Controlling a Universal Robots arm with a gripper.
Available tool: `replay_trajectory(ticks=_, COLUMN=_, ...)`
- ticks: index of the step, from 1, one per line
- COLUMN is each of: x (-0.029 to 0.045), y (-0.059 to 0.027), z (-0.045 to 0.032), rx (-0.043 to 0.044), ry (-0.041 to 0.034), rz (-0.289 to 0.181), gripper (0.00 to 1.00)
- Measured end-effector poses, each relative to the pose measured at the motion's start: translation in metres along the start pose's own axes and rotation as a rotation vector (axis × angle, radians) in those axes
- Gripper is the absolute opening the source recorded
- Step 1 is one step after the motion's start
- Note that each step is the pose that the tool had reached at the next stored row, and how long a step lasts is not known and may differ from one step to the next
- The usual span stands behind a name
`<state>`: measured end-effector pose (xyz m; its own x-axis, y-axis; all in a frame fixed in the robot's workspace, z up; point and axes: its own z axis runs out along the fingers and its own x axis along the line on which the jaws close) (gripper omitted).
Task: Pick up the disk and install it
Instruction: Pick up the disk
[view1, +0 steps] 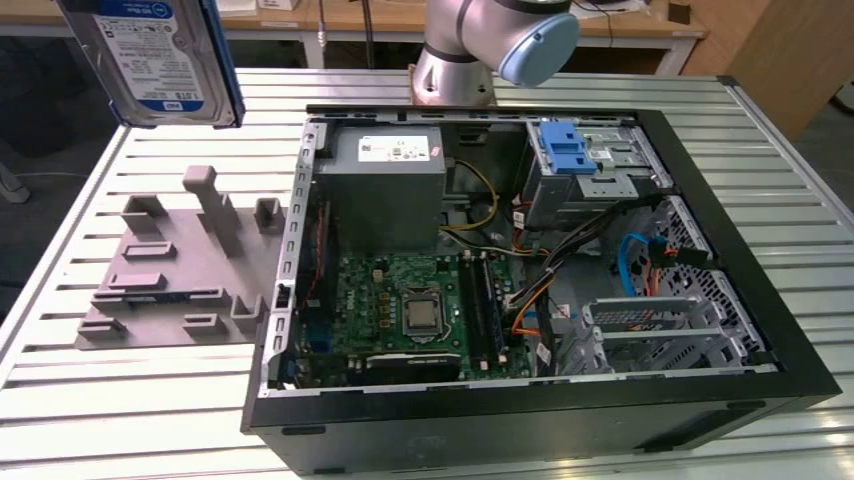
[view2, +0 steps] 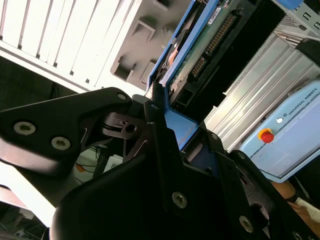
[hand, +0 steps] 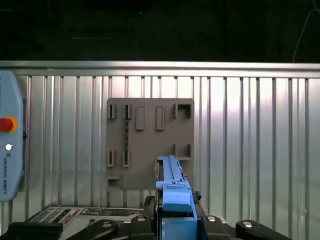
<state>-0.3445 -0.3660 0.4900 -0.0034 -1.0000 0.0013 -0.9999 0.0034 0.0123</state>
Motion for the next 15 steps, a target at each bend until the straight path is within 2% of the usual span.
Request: replay_trajectory(ticks=15, x=0.019, y=-0.0222, z=-0.0003, rx=-0.0083, ry=0.0049, rz=0.0, gripper=0.36)
